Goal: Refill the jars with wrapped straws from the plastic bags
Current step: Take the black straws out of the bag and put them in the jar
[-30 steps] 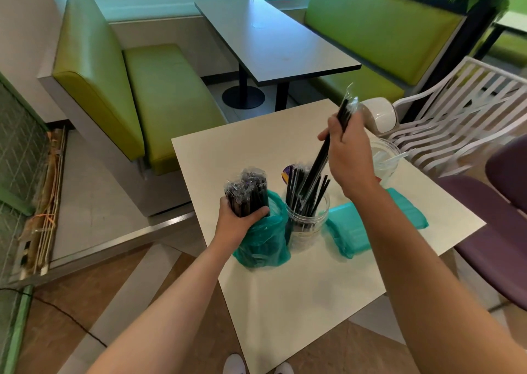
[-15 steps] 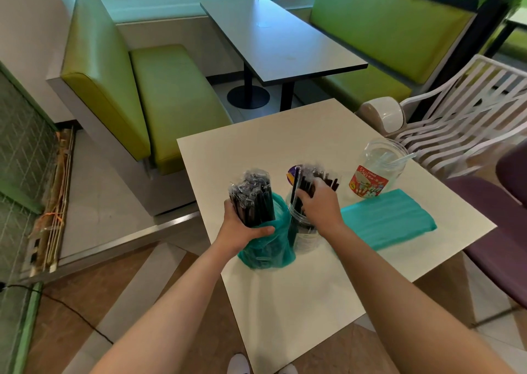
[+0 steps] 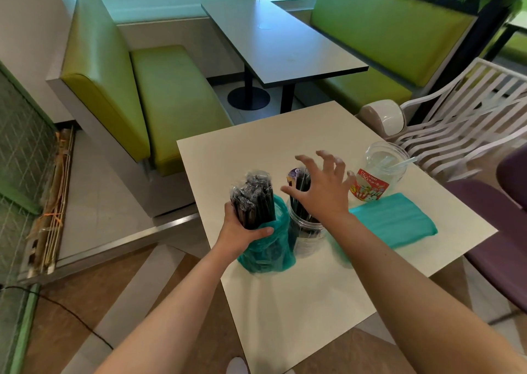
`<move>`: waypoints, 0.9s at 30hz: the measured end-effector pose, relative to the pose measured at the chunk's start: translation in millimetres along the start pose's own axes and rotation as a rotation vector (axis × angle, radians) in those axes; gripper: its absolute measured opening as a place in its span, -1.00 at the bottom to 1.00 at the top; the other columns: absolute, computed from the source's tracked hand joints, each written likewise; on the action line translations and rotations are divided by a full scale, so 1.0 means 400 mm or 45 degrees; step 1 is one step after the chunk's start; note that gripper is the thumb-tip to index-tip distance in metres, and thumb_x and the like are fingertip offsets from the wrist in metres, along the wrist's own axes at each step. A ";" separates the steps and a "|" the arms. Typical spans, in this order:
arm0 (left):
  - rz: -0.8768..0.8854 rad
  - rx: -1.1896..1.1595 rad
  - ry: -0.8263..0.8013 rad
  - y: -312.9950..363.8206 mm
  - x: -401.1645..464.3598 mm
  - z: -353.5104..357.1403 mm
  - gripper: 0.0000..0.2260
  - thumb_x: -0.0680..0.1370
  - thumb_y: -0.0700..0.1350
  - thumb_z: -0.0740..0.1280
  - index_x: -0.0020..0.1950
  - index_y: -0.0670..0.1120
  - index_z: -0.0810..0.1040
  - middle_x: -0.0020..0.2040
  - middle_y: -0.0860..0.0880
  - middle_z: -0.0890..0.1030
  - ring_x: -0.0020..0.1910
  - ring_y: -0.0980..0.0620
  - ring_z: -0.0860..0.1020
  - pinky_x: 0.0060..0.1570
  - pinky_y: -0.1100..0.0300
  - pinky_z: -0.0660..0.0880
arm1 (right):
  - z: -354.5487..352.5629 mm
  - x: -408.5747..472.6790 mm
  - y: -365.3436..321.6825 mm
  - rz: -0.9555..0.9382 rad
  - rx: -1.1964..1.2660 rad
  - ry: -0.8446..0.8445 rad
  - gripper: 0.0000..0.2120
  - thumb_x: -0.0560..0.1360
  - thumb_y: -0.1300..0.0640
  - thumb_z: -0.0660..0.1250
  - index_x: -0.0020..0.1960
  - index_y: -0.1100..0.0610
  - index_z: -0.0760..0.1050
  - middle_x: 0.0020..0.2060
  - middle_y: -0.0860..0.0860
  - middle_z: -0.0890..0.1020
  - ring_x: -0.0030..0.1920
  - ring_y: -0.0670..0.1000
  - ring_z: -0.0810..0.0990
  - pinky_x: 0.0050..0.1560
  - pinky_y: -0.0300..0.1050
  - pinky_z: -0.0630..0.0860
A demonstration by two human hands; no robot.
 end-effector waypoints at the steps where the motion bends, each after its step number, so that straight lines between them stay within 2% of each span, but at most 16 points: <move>1: -0.004 0.003 0.004 -0.001 0.001 0.001 -0.22 0.27 -0.21 0.63 0.24 0.06 0.17 0.21 0.07 0.44 0.24 0.05 0.43 0.18 0.17 0.40 | 0.027 0.007 0.004 0.010 -0.011 -0.099 -0.30 0.30 -0.48 0.29 0.37 -0.30 0.24 0.40 -0.05 0.17 0.44 0.16 0.12 0.29 0.39 0.17; 3: -0.009 -0.002 0.011 -0.001 0.000 0.002 -0.23 0.28 -0.22 0.63 0.24 0.06 0.17 0.20 0.07 0.44 0.23 0.06 0.43 0.16 0.17 0.40 | 0.063 0.014 0.018 0.074 0.067 -0.215 -0.37 0.34 -0.44 0.31 0.34 -0.28 0.29 0.40 -0.06 0.20 0.43 0.16 0.16 0.25 0.41 0.25; 5: -0.009 -0.012 0.017 -0.001 0.000 0.000 -0.23 0.28 -0.23 0.63 0.24 0.05 0.18 0.19 0.08 0.44 0.21 0.06 0.44 0.14 0.18 0.40 | 0.068 0.017 0.030 0.131 0.217 -0.193 -0.52 0.44 -0.27 0.35 0.29 -0.14 0.39 0.34 0.00 0.31 0.34 0.18 0.28 0.15 0.28 0.44; 7: -0.012 -0.010 0.026 -0.003 0.001 -0.004 -0.24 0.28 -0.23 0.63 0.24 0.05 0.18 0.19 0.07 0.44 0.21 0.06 0.44 0.14 0.19 0.40 | 0.067 0.022 0.035 0.122 0.315 -0.145 -0.63 0.51 -0.08 0.36 0.25 0.01 0.42 0.27 0.07 0.37 0.27 0.19 0.33 0.08 0.18 0.51; 10: -0.016 -0.005 0.031 -0.002 0.001 -0.006 -0.24 0.29 -0.24 0.62 0.24 0.05 0.18 0.20 0.06 0.44 0.20 0.06 0.43 0.13 0.20 0.39 | 0.073 0.033 0.043 0.091 0.416 -0.149 -0.70 0.54 0.08 0.34 0.23 0.15 0.41 0.23 0.14 0.39 0.23 0.18 0.32 0.16 0.10 0.43; 14: -0.012 -0.006 0.022 0.003 -0.002 -0.003 -0.25 0.30 -0.24 0.61 0.24 0.04 0.17 0.19 0.07 0.43 0.19 0.08 0.43 0.11 0.23 0.39 | 0.036 0.052 0.039 0.019 0.471 -0.093 -0.77 0.55 0.16 0.32 0.18 0.20 0.42 0.18 0.14 0.41 0.20 0.16 0.32 0.21 0.02 0.33; 17: -0.008 0.002 0.028 0.000 -0.001 -0.005 -0.25 0.30 -0.24 0.61 0.24 0.05 0.17 0.21 0.08 0.43 0.21 0.08 0.42 0.12 0.22 0.39 | 0.011 0.056 0.026 -0.061 0.385 -0.054 -0.76 0.56 0.14 0.31 0.20 0.18 0.41 0.18 0.12 0.42 0.19 0.15 0.34 0.18 0.02 0.35; 21: -0.016 -0.015 0.024 -0.015 0.005 -0.006 -0.23 0.29 -0.24 0.62 0.25 0.07 0.18 0.22 0.06 0.44 0.24 0.04 0.44 0.16 0.15 0.43 | 0.052 0.038 0.041 -0.001 0.246 -0.209 -0.63 0.54 -0.02 0.32 0.28 0.09 0.40 0.26 0.08 0.40 0.25 0.16 0.35 0.20 0.11 0.35; 25: -0.026 -0.013 0.016 -0.022 0.010 -0.006 -0.23 0.28 -0.20 0.63 0.25 0.10 0.19 0.20 0.08 0.46 0.23 0.03 0.45 0.17 0.13 0.44 | 0.027 0.019 0.034 -0.021 0.171 -0.139 -0.40 0.40 -0.13 0.46 0.37 -0.09 0.32 0.41 0.03 0.26 0.40 0.17 0.20 0.38 0.22 0.18; 27: -0.028 -0.005 0.015 -0.022 0.008 -0.005 -0.24 0.29 -0.20 0.63 0.26 0.09 0.19 0.19 0.10 0.45 0.21 0.06 0.44 0.15 0.15 0.43 | 0.002 0.007 0.014 -0.070 0.114 -0.051 -0.37 0.36 -0.13 0.48 0.37 -0.13 0.33 0.44 0.03 0.21 0.46 0.16 0.11 0.44 0.25 0.06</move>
Point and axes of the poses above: each hand's wrist, its own x-axis towards the middle knuckle, its own z-axis out of the palm, y = z × x, the point moved 10 cm from there along x, towards the middle knuckle
